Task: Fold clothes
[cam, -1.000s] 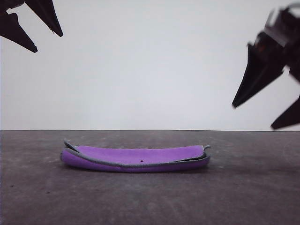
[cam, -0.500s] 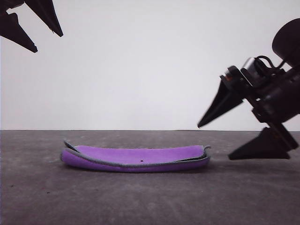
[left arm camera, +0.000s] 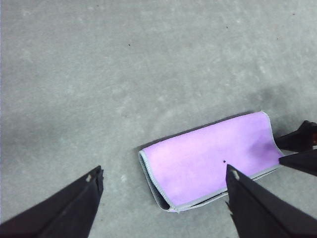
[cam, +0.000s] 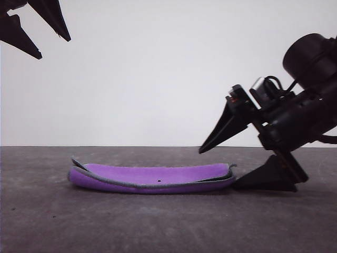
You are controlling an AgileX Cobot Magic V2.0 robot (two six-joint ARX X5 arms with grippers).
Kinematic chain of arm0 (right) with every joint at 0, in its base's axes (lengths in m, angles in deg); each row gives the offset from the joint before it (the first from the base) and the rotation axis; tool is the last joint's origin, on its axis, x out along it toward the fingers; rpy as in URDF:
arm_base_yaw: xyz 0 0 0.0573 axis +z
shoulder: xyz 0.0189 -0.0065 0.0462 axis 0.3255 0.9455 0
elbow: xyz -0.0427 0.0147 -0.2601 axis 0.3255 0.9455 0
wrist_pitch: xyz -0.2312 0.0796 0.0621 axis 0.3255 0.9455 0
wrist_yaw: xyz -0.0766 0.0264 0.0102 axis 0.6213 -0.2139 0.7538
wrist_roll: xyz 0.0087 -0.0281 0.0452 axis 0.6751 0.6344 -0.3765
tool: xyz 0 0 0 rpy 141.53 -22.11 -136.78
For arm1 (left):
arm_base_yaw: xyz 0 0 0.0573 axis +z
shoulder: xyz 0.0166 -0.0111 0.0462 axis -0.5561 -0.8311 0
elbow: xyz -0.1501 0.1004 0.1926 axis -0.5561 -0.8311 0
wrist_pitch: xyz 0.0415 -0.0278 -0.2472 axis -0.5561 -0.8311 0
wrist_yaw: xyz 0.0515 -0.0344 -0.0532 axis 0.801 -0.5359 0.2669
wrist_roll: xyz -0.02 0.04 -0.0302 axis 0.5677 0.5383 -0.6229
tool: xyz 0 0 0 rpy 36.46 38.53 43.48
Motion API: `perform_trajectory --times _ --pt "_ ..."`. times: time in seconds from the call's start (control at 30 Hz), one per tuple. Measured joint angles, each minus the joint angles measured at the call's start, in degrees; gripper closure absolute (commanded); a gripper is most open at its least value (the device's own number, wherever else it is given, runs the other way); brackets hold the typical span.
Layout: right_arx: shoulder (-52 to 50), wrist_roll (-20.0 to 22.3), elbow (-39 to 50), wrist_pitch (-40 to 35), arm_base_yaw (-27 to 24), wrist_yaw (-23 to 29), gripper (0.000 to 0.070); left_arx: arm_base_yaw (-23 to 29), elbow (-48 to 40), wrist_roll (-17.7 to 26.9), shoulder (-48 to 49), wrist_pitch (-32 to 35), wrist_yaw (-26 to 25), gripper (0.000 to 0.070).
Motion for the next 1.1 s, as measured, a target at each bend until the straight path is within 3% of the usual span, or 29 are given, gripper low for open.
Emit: perform_trajectory --times 0.57,0.8,1.1 --pt "1.22 -0.31 -2.02 0.15 -0.14 1.71 0.0693 0.37 0.00 0.00 0.00 0.01 0.04 0.0224" --pt "1.22 -0.27 -2.81 -0.92 2.42 1.61 0.0696 0.37 0.00 0.00 0.00 0.06 0.04 0.0224" --pt "1.22 -0.31 -10.12 0.86 7.12 1.60 0.0696 0.37 0.00 0.00 0.00 0.06 0.04 0.0224"
